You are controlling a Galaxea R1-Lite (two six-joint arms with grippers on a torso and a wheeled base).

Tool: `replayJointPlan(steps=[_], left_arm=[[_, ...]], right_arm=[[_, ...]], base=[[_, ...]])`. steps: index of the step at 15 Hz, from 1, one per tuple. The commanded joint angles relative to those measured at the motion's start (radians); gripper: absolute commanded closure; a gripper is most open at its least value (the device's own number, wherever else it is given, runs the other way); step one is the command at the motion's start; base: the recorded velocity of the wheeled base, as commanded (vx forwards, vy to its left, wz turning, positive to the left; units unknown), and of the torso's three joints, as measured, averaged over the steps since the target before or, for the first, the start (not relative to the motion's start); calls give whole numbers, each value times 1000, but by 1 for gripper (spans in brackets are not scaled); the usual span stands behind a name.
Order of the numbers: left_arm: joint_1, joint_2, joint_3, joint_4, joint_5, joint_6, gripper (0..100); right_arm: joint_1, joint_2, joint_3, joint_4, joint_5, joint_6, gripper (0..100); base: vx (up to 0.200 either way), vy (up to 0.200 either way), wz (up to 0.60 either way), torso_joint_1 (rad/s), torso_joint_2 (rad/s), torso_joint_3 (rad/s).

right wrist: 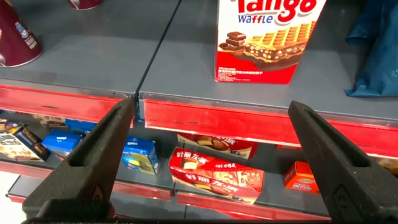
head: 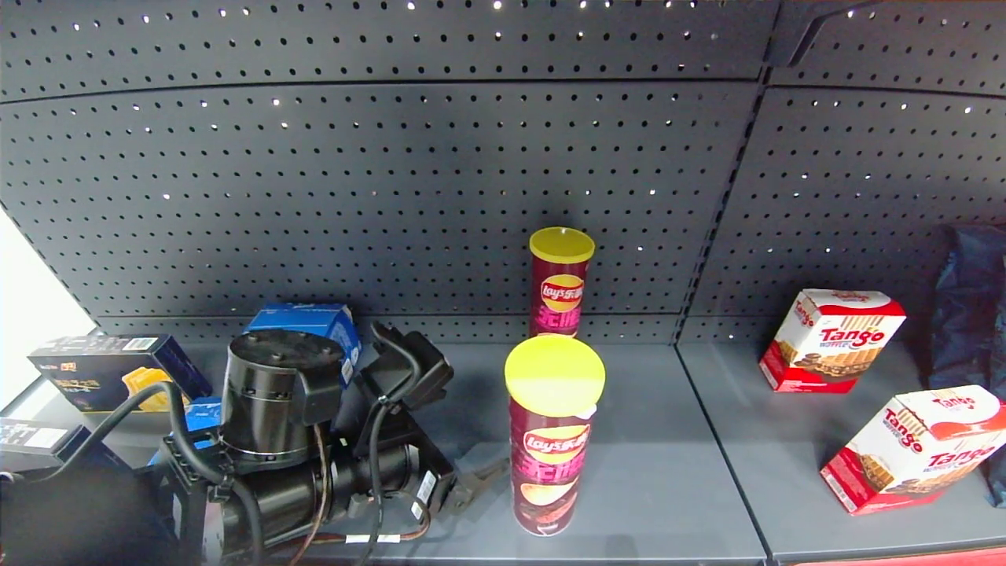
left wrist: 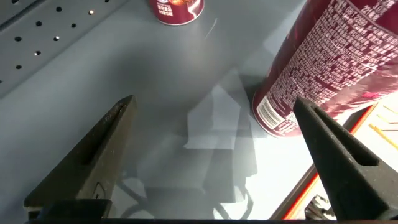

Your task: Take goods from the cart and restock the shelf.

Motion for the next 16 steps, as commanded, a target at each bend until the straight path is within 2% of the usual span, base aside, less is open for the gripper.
replayJointPlan(steps=[1,16], left_arm=[[-3,6,-4,0,0,0,0],[-40,50,-42,1,14,-1,0]], right_arm=[[0,1,0,0,1,1,0],[0,1,0,0,1,1,0]], base=[[0,0,0,0,0,0],[0,0,0,0,0,0]])
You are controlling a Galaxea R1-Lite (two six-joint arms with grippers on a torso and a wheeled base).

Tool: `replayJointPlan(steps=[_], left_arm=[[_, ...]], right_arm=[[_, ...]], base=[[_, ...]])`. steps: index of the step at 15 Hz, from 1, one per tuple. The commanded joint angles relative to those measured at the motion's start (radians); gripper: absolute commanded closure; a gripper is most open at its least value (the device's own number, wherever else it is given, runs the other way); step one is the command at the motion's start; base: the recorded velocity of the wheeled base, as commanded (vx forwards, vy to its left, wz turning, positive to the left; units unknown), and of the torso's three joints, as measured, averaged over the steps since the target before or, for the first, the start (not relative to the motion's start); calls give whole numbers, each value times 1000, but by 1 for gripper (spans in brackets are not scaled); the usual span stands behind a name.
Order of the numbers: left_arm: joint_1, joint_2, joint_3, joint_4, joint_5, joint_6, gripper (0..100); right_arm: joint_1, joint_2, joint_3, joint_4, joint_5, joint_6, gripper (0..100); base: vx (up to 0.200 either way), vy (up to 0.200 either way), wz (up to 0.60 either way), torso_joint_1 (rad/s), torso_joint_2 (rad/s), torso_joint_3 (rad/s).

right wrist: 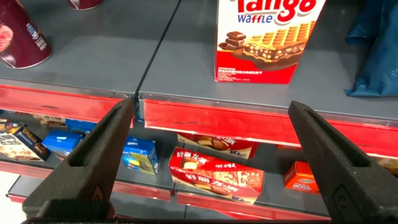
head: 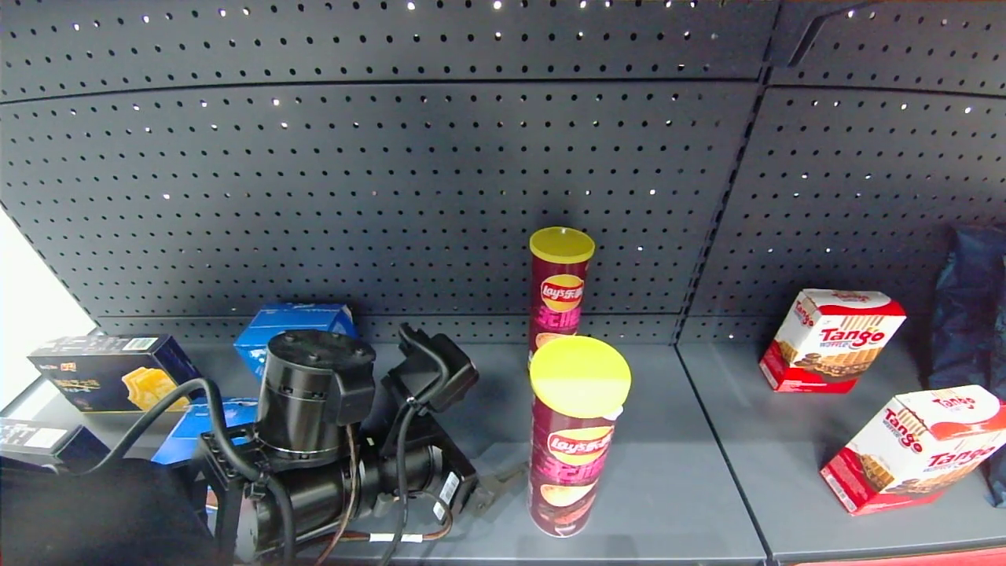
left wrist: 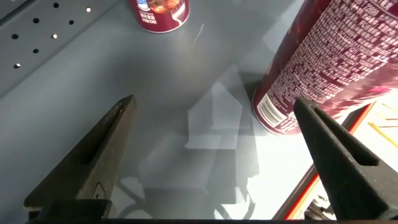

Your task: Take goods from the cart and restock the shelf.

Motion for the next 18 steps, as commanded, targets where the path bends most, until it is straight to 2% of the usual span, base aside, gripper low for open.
replayJointPlan(steps=[1,5,7,10,12,13,14,15,16,17,18], left_arm=[[-1,7,-3,1,-1,0,0],[18,4,-4,1,1,1,0],[59,-16,-33,-1,-1,5,0],[165,-103,-109,8,1,3,0],[185,-180,-113,8,6,3,0],[185,-234,-98,8,10,-9,0],[186,-304,-69,8,22,-52,0],[188,-349,-49,8,47,-71,0],[188,-444,16,10,118,-84,0],[202,-539,102,10,154,-98,0],[211,-587,146,10,165,-101,0]], right_arm=[[0,1,0,0,1,0,0],[0,1,0,0,1,-1,0],[0,1,0,0,1,-1,0],[0,1,0,0,1,-1,0],[0,1,0,0,1,-1,0],[0,1,0,0,1,-1,0],[0,1,0,0,1,0,0],[0,1,0,0,1,-1,0],[0,1,0,0,1,-1,0],[0,1,0,0,1,-1,0],[0,1,0,0,1,-1,0]], base=[[0,0,0,0,0,0],[0,0,0,0,0,0],[0,0,0,0,0,0],[0,0,0,0,0,0],[0,0,0,0,0,0],[0,0,0,0,0,0],[0,0,0,0,0,0],[0,0,0,0,0,0],[0,0,0,0,0,0],[0,0,0,0,0,0],[0,0,0,0,0,0]])
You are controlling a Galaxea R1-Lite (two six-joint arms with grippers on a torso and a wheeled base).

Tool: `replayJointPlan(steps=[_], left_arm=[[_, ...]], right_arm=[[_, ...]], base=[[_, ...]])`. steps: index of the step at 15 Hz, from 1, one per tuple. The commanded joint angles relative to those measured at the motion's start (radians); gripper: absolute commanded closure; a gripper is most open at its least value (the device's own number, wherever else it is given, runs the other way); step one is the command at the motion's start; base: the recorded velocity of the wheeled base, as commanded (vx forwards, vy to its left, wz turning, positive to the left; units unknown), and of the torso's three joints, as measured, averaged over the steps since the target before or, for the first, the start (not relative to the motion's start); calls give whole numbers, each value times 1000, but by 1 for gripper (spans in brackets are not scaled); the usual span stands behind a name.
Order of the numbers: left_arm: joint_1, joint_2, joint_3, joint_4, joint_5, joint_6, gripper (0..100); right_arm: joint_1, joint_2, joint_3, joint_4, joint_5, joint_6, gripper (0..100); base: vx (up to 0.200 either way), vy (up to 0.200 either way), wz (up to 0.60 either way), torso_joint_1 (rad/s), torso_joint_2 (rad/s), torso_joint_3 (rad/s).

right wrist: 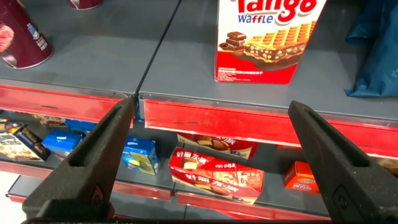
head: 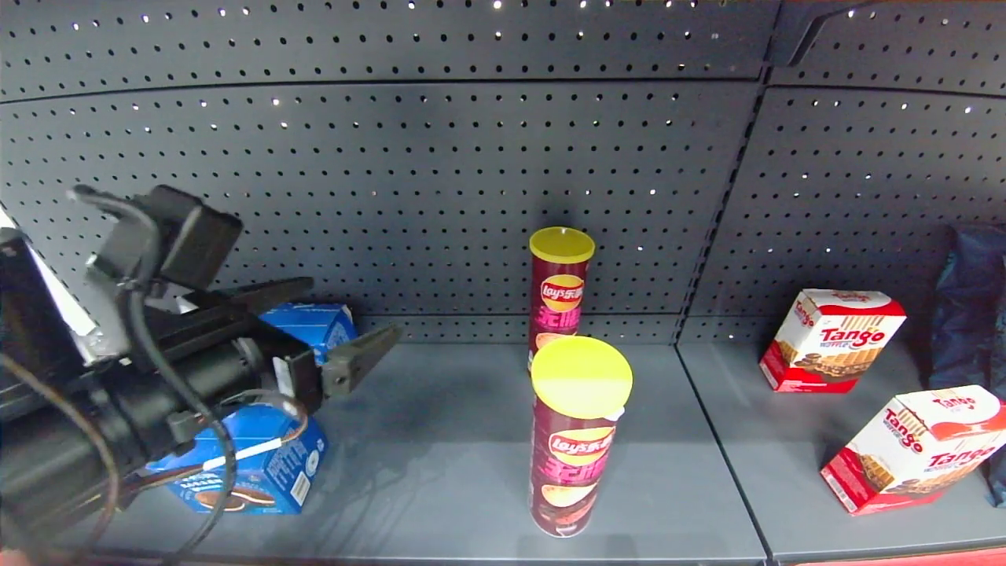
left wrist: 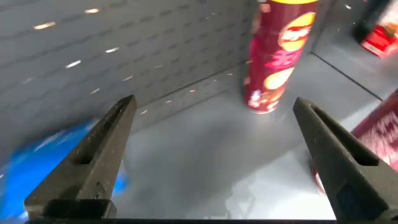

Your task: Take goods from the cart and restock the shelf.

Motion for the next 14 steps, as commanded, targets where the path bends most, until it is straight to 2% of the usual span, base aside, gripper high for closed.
replayJointPlan(steps=[1,2,4,6,7,8,9,10,11,12,13,14], left_arm=[[69,-307,226,9,53,-24,0],[156,-448,332,48,44,-38,0],[234,-621,384,183,35,-99,0],[288,-736,416,301,19,-112,0],[322,-842,490,345,-5,-121,0],[351,-928,557,350,-28,-121,0],[385,-1006,573,379,-53,-121,0],[411,-1059,573,446,-77,-121,0],[463,-1132,573,548,-114,-119,0],[500,-1194,573,584,-143,-126,0],[529,-1229,573,584,-148,-126,0],[529,-1227,573,584,-117,-124,0]], right_arm=[[0,1,0,0,0,-1,0],[0,1,-2,0,0,-1,0],[0,1,0,0,0,-1,0],[0,1,-2,0,0,-1,0],[0,1,0,0,0,1,0],[0,1,0,0,0,-1,0],[0,1,0,0,0,-1,0],[0,1,0,0,0,-1,0],[0,1,0,0,0,1,0],[0,1,-2,0,0,-1,0],[0,1,0,0,0,-1,0],[0,1,0,0,0,-1,0]], base=[[0,0,0,0,0,0],[0,0,0,0,0,0],[0,0,0,0,0,0],[0,0,0,0,0,0],[0,0,0,0,0,0],[0,0,0,0,0,0],[0,0,0,0,0,0],[0,0,0,0,0,0],[0,0,0,0,0,0],[0,0,0,0,0,0],[0,0,0,0,0,0],[0,0,0,0,0,0]])
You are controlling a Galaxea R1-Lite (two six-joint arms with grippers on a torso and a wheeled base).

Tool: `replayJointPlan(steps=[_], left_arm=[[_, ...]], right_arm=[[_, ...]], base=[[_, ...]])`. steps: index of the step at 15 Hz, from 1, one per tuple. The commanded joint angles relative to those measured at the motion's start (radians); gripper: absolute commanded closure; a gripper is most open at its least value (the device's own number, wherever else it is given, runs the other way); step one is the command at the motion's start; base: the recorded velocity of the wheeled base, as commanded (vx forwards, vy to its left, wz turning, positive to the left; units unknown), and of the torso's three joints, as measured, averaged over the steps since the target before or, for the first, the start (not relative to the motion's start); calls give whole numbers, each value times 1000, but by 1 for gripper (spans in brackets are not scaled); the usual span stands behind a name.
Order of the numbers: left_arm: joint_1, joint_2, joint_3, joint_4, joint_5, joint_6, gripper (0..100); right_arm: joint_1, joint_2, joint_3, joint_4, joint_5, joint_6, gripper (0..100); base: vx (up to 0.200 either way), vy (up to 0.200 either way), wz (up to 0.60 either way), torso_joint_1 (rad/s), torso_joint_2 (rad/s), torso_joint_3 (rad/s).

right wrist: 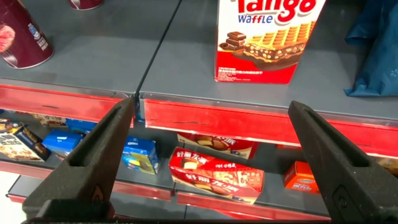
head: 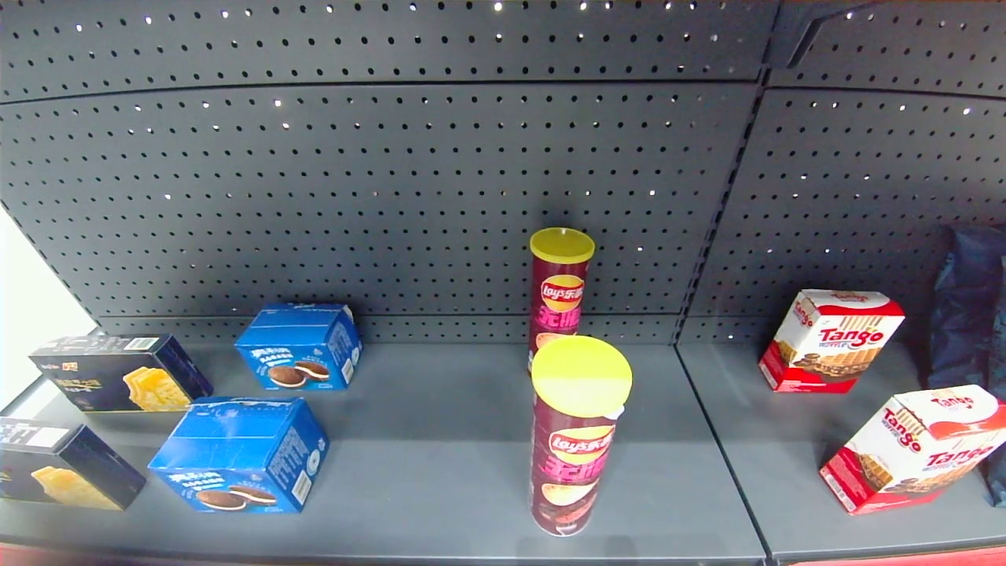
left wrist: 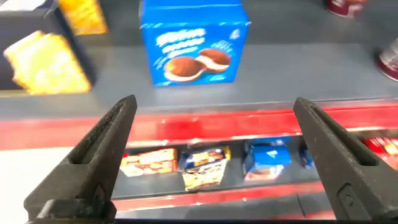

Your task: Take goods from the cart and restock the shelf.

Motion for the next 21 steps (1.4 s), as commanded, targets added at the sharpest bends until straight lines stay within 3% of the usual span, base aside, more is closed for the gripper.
replayJointPlan(steps=[1,2,3,5,6,7,10,14,17,21], left_arm=[[39,-118,10,15,67,0,0],[10,-122,10,32,153,22,0],[-6,-138,10,66,175,32,0],[-29,-176,8,73,158,42,0],[-29,-179,8,73,106,54,0],[-27,-179,8,72,95,57,0],[-27,-187,10,70,104,54,0],[-27,-188,10,70,104,91,0],[-27,-187,10,70,102,71,0],[-27,-188,10,70,102,71,0]], right_arm=[[0,1,0,0,0,-1,0],[0,1,0,0,0,-1,0],[0,1,-2,0,0,1,0],[0,1,0,0,0,-1,0],[0,1,0,0,0,-1,0],[0,1,0,0,0,-1,0],[0,1,0,0,0,-1,0],[0,1,0,0,0,-1,0],[0,1,0,0,0,-1,0],[0,1,0,0,0,1,0]], base=[[0,0,0,0,0,0],[0,0,0,0,0,0],[0,0,0,0,0,0],[0,0,0,0,0,0],[0,0,0,0,0,0],[0,0,0,0,0,0],[0,0,0,0,0,0],[-150,0,0,4,2,-1],[0,0,0,0,0,0],[0,0,0,0,0,0]])
